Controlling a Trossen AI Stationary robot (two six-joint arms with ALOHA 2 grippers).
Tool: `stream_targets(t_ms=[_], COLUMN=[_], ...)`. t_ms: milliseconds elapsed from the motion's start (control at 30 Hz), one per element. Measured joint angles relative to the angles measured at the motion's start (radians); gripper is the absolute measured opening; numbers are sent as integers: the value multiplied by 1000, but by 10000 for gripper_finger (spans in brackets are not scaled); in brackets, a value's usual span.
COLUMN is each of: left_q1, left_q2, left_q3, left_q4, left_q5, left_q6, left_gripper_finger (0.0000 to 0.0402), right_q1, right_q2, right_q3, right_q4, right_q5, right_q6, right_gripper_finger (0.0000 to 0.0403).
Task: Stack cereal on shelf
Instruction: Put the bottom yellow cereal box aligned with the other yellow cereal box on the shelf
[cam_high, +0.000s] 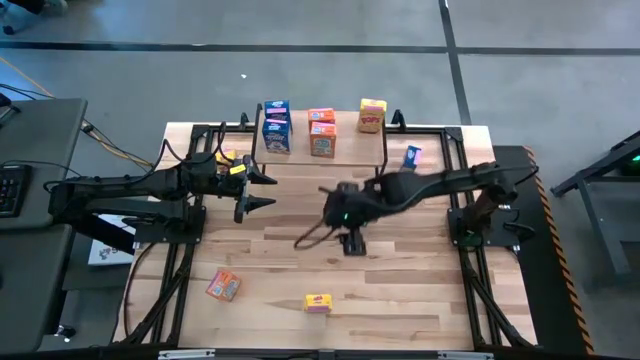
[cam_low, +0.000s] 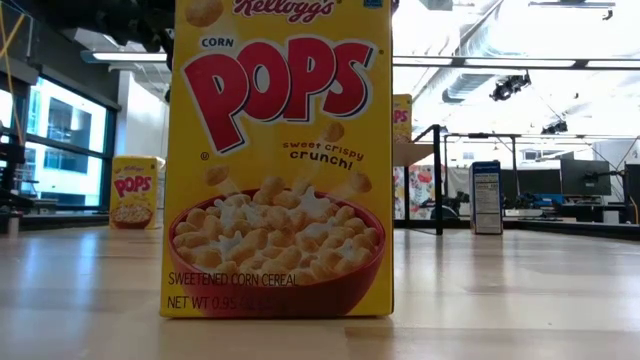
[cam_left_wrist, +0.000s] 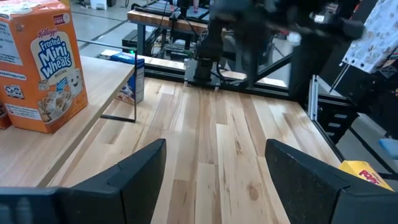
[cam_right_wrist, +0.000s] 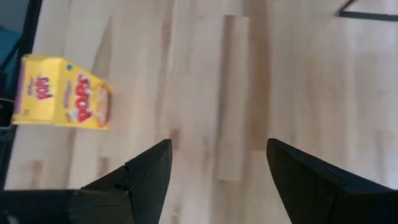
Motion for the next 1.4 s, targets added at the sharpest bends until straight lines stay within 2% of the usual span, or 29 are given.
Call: stream_targets(t_ms=[567, 900, 1400], left_q1=[0, 0, 0], left_q2=[0, 0, 0], left_q3=[0, 0, 0], left_q4=[0, 0, 0], left_q5=[0, 0, 0], left_q6=[0, 0, 0], left_gripper_finger=[266, 266, 266], right_q1=[240, 286, 350], right_q2=[159, 214, 232], right_q3=[0, 0, -1], right_q4=[209, 295, 387], right_q5=[4, 19, 111], right_q6=[145, 169, 228], right_gripper_finger=[255, 255, 255])
